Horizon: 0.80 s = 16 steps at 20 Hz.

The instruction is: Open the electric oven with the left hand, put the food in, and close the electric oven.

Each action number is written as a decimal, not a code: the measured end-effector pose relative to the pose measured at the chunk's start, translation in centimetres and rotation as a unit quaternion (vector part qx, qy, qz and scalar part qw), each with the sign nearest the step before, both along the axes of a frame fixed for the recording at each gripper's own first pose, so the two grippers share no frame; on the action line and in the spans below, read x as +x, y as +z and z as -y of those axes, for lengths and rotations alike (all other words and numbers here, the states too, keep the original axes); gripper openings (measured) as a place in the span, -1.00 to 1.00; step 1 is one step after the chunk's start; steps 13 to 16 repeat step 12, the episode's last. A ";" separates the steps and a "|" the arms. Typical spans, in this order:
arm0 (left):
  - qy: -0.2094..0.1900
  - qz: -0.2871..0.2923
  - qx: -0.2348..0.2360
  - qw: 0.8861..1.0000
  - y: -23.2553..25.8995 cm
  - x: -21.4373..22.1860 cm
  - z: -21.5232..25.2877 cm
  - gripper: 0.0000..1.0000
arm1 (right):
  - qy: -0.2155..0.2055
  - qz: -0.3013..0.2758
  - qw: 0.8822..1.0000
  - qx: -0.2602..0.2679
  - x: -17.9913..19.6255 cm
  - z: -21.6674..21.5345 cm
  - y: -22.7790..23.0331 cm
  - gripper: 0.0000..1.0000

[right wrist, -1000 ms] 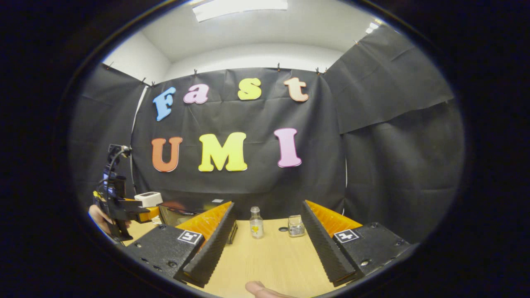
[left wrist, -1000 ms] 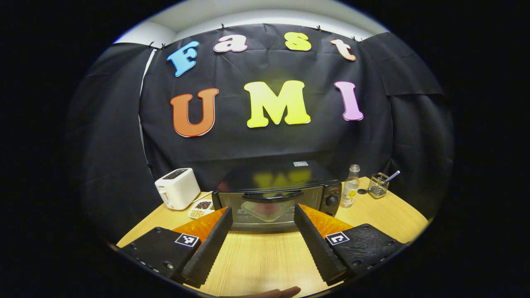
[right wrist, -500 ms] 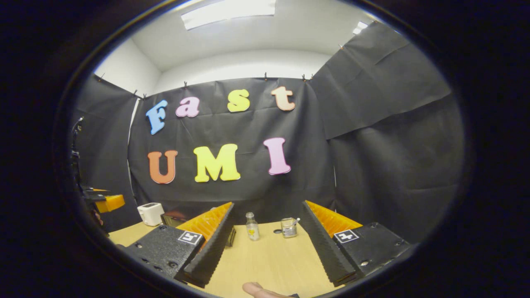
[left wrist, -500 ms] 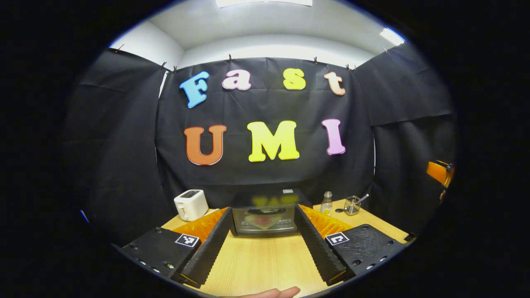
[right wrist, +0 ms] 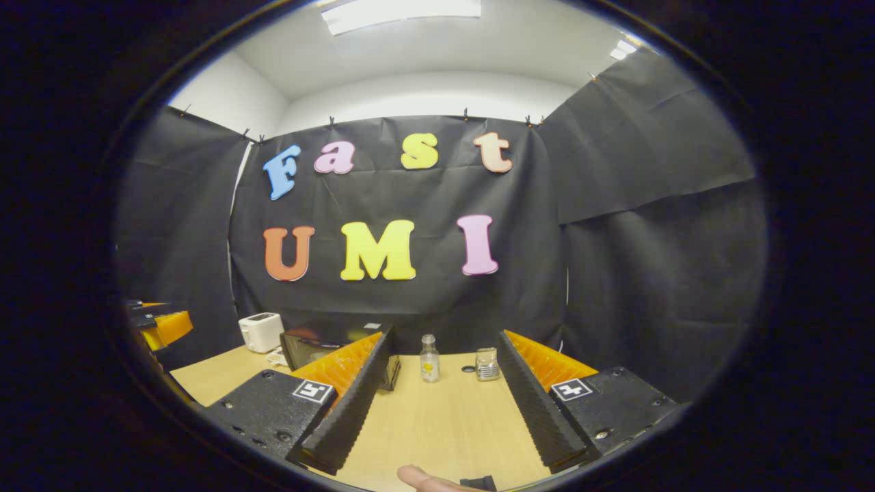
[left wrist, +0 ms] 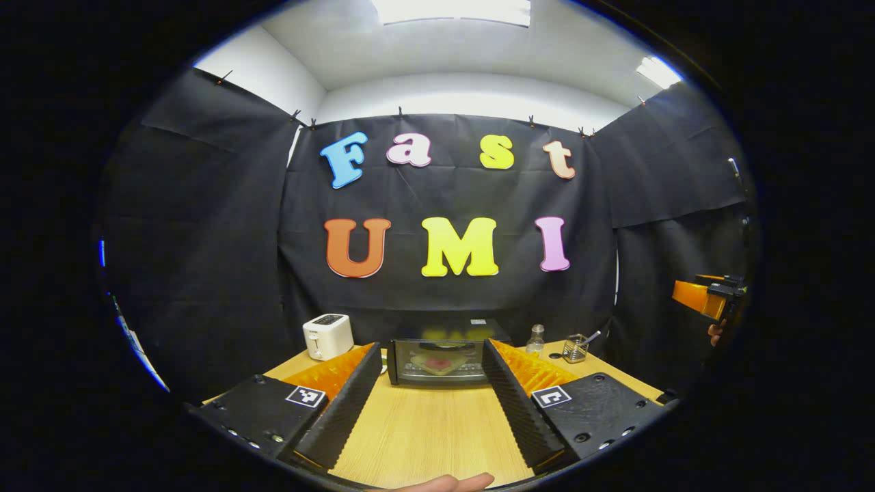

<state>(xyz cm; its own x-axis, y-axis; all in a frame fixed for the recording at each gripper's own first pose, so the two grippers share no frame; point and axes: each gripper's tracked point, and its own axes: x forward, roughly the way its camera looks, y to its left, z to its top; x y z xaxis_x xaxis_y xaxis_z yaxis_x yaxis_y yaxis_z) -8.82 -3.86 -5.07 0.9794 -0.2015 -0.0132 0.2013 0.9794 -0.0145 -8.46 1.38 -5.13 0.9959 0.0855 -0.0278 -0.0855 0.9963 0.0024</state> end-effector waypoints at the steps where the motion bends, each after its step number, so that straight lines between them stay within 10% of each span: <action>1: 0.000 0.002 0.007 1.000 -0.1 -0.1 0.2 0.89 | 0.008 0.003 1.000 -0.003 -0.5 -0.1 0.1 0.93; 16: 0.002 0.017 0.017 1.000 0.0 -1.2 0.5 0.88 | 0.012 0.031 0.999 -0.001 -2.6 1.9 0.7 0.92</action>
